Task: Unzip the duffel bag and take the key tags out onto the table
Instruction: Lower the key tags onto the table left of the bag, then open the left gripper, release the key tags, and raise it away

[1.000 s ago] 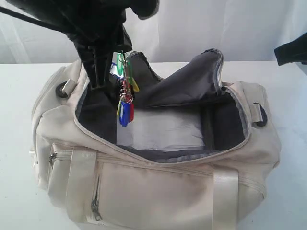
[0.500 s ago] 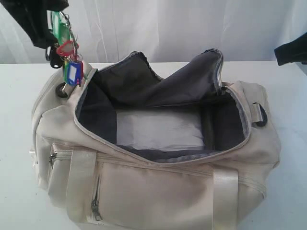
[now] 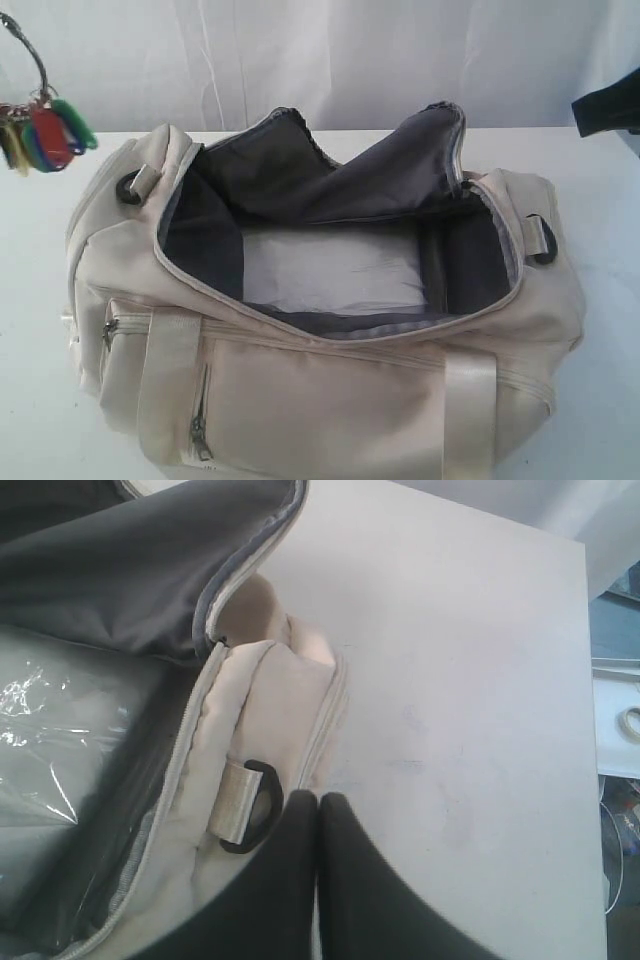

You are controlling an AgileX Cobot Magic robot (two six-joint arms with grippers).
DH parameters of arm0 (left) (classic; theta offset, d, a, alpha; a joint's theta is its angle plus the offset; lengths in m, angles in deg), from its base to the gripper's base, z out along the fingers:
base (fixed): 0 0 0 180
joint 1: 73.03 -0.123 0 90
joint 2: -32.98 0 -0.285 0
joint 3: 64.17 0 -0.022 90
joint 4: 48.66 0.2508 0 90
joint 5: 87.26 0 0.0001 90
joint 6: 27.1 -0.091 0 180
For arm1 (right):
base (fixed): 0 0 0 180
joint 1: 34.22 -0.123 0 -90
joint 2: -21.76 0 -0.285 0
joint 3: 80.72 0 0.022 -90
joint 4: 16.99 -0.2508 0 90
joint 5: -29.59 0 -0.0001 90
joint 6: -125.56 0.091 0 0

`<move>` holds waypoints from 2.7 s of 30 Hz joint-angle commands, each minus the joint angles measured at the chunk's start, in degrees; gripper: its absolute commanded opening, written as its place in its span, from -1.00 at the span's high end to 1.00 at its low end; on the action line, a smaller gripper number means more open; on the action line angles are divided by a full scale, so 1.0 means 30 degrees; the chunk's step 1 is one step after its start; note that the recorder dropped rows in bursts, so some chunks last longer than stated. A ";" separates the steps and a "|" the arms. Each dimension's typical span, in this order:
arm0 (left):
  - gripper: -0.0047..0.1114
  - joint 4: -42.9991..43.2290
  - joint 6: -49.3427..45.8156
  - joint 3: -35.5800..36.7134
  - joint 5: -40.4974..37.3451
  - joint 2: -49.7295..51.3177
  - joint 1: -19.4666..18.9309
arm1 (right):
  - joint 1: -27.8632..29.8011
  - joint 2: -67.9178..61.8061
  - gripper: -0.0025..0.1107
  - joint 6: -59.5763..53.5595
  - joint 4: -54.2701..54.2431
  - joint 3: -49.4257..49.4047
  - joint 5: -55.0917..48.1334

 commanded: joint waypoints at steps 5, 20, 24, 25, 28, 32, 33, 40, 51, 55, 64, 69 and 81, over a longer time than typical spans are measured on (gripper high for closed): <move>0.92 -0.0772 0.0310 0.0024 -0.1934 -0.0308 -0.0608 | -0.0023 0.0126 0.96 -0.0209 0.0059 -0.0110 -0.0036; 0.92 -0.3212 0.0807 0.7116 0.3261 0.0133 -0.4018 | -0.0023 0.0126 0.96 -0.0209 0.0059 -0.0110 -0.0036; 0.92 -0.2988 0.0807 0.8817 0.4184 0.0133 -0.4018 | -0.0023 0.0126 0.96 -0.0209 0.0059 -0.0110 -0.0036; 0.92 -0.2851 0.0807 0.9070 0.4419 0.0133 -0.4018 | -0.0023 0.0126 0.96 -0.0209 0.0059 -0.0110 -0.0036; 0.92 -0.2854 -0.0555 1.0511 0.5853 0.0133 -0.4018 | -0.0023 0.0126 0.96 -0.0209 0.0059 -0.0110 -0.0036; 0.92 -0.2854 -0.0941 1.1573 0.7103 0.0133 -0.4018 | -0.0023 0.0126 0.96 0.0239 0.0056 -0.0110 -0.0036; 0.92 -0.2854 -0.0941 1.1819 0.7450 0.0133 -0.4018 | -0.0023 0.0126 0.96 0.0154 0.0056 -0.0110 -0.0036; 0.92 -0.2854 -0.1303 1.3112 0.8944 0.0133 -0.4018 | -0.0023 0.0126 0.96 0.0154 0.0056 -0.0110 -0.0036; 0.92 -0.2935 -0.0526 1.3345 0.9589 0.1655 -0.4018 | -0.0023 0.0126 0.96 0.0154 0.0056 -0.0110 -0.0036; 0.92 -0.2935 0.0314 1.3345 0.9844 0.2672 -0.4018 | -0.0023 0.0126 0.96 0.0154 0.0056 -0.0110 -0.0036; 0.92 -0.3311 0.0314 1.3345 1.0807 0.4057 -0.4018 | -0.0023 0.0126 0.96 0.0154 0.0056 -0.0110 -0.0036; 0.92 -0.3311 0.0314 1.3345 1.1581 0.4382 -0.4018 | -0.0023 0.0126 0.96 0.0154 0.0056 -0.0110 -0.0036; 0.84 -0.3311 0.0787 1.3345 1.3376 0.4554 -0.4018 | -0.0023 0.0126 0.96 0.0154 0.0056 -0.0110 -0.0036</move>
